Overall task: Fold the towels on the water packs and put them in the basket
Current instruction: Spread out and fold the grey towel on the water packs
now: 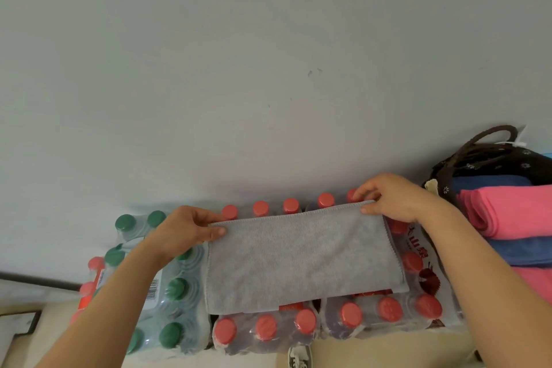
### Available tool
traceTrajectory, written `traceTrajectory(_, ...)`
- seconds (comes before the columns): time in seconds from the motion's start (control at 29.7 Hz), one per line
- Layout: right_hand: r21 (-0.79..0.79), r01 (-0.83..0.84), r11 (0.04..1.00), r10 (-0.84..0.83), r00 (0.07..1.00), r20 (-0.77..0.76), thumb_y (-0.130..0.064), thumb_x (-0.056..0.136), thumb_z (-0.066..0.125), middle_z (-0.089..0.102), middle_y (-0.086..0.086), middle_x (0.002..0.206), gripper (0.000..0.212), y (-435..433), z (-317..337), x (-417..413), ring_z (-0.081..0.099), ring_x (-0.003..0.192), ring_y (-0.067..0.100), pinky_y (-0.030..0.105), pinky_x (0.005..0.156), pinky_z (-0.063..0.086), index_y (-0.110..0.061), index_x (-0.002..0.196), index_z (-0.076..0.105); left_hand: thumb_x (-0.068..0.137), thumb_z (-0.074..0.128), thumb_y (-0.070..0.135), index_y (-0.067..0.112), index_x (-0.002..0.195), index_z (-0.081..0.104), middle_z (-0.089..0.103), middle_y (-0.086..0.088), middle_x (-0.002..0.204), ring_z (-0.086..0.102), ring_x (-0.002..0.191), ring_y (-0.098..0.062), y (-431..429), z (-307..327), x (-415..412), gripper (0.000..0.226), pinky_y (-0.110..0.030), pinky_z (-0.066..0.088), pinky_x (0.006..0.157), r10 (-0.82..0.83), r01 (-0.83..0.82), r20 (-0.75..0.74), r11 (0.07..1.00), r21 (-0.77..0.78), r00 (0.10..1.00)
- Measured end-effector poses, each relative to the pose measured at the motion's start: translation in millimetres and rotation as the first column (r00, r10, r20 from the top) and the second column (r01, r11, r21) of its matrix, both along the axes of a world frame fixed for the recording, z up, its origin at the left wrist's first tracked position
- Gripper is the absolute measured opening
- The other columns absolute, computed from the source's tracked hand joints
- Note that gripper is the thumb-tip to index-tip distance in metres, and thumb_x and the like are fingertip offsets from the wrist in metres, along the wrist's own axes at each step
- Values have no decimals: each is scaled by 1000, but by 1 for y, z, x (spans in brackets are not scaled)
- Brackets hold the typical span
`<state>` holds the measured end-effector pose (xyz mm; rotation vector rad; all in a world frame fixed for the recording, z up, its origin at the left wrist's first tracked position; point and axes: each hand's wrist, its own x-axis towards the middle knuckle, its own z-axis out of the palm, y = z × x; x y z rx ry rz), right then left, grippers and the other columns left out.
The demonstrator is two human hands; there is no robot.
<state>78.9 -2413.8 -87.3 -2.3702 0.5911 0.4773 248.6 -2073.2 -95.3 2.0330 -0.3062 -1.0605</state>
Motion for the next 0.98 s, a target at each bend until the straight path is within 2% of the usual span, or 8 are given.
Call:
traceTrajectory(0.13,-74,-42,996,40,999,-31,-18,82,74,70,-7,99,17,-2,14,4,59,80,2,17,70,43,-22,98,75,82,72,8,18,85,78,76,-4,85,70,89,-23,1,11,-3,12,-40,51,94,-4,0,142,1000,30,990)
traceTrajectory(0.2,-110,-1,994,11,996,88,-18,81,74,70,-5,93,12,0,33,2,56,76,0,13,65,42,-24,91,74,82,71,7,24,82,76,74,9,77,69,82,-12,0,25,-7,18,-24,53,85,71,-68,326,997,-20,943)
traceTrajectory(0.3,-158,174,972,-103,919,380,-18,81,74,62,-12,81,10,9,73,-16,51,72,-1,12,61,35,-24,88,71,82,68,1,24,86,74,68,22,80,59,68,5,4,57,-25,24,-3,41,62,209,-108,652,975,-193,729)
traceTrajectory(0.44,-276,317,907,-99,799,593,-12,82,70,52,-23,77,14,40,81,-66,48,69,-4,12,62,31,-23,90,71,79,71,-3,17,91,76,66,17,90,57,87,6,23,58,-63,24,-5,41,78,212,53,881,965,-258,423)
traceTrajectory(0.54,-352,327,877,-65,807,586,0,73,74,59,-11,83,22,63,28,-109,51,69,2,19,66,39,-18,85,70,77,67,9,17,88,77,66,8,91,55,87,6,46,10,-92,16,-5,41,81,54,173,921,976,-130,386)
traceTrajectory(0.64,-300,314,901,-114,838,534,8,67,76,62,-3,84,26,82,-27,-147,56,72,9,22,70,46,-12,82,69,80,56,24,17,81,76,68,7,86,56,81,-6,65,-36,-113,22,-17,46,73,-111,276,904,961,-8,412)
traceTrajectory(0.81,-164,325,932,-200,833,515,-5,74,77,62,-5,95,22,99,-49,-167,61,80,12,26,80,52,-12,95,72,80,50,27,16,80,75,68,5,84,55,78,-10,76,-49,-122,27,-17,43,72,-245,368,891,925,96,383)
traceTrajectory(0.98,-374,216,902,7,859,512,-6,78,75,69,-4,94,14,96,-50,-172,64,82,14,20,77,47,-13,90,74,82,48,31,19,86,74,68,8,87,59,77,-16,80,-43,-119,29,-18,42,73,-340,422,872,890,176,353)
